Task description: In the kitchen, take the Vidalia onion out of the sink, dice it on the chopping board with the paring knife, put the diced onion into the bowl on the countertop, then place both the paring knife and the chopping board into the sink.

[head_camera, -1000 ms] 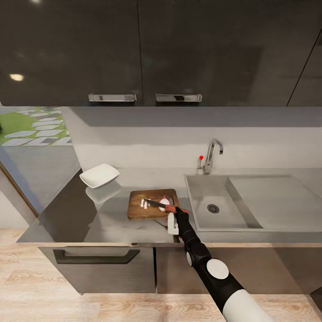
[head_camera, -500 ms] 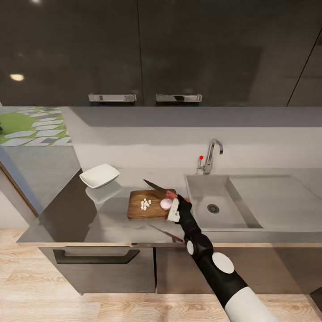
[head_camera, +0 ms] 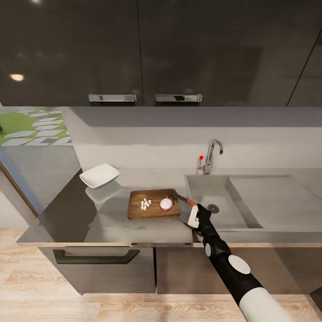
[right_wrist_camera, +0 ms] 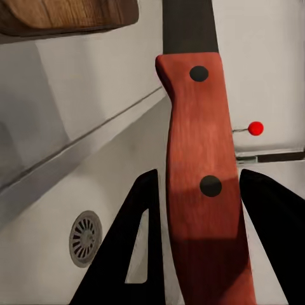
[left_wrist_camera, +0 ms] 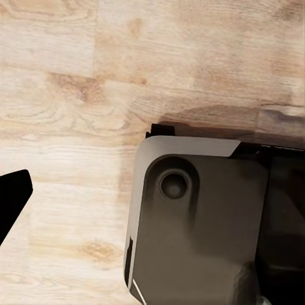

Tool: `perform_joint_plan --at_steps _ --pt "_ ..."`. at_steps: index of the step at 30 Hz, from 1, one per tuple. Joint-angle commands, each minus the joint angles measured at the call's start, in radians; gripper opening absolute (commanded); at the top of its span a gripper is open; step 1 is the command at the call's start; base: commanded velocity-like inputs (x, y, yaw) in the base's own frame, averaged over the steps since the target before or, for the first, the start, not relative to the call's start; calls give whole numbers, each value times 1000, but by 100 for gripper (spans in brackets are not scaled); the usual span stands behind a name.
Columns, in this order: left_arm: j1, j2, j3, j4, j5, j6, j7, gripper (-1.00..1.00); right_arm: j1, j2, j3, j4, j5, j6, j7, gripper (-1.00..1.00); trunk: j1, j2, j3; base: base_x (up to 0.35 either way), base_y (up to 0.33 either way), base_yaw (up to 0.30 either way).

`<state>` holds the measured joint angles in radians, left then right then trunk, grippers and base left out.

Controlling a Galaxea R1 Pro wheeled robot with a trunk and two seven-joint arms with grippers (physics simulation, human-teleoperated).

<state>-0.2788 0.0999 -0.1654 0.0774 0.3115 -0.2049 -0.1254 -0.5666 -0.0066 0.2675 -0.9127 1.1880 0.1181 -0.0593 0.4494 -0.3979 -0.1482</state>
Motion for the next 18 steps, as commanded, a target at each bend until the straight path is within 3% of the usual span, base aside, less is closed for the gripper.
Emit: perform_joint_plan --at_steps 1,8,11,14,18 --pt "-2 0 -8 5 10 -7 -7 100 -1 1 4 0 10 9 -3 -100 1 -2 -2 0 0 0" --pt "-2 -1 -8 4 10 -7 -7 100 -1 3 2 -6 7 8 -17 -100 1 -2 -2 -90 0 0" --pt "-2 -1 -8 4 10 -7 -7 100 -1 22 2 -9 7 8 -26 -100 1 -2 -2 -280 0 0" --pt "-2 0 -8 4 10 -7 -7 100 -1 24 2 -12 7 8 -27 -100 1 -2 -2 -30 0 0" --pt "-2 0 -8 4 10 -7 -7 100 -1 49 4 -11 6 8 -55 -100 1 -2 -2 0 0 0"
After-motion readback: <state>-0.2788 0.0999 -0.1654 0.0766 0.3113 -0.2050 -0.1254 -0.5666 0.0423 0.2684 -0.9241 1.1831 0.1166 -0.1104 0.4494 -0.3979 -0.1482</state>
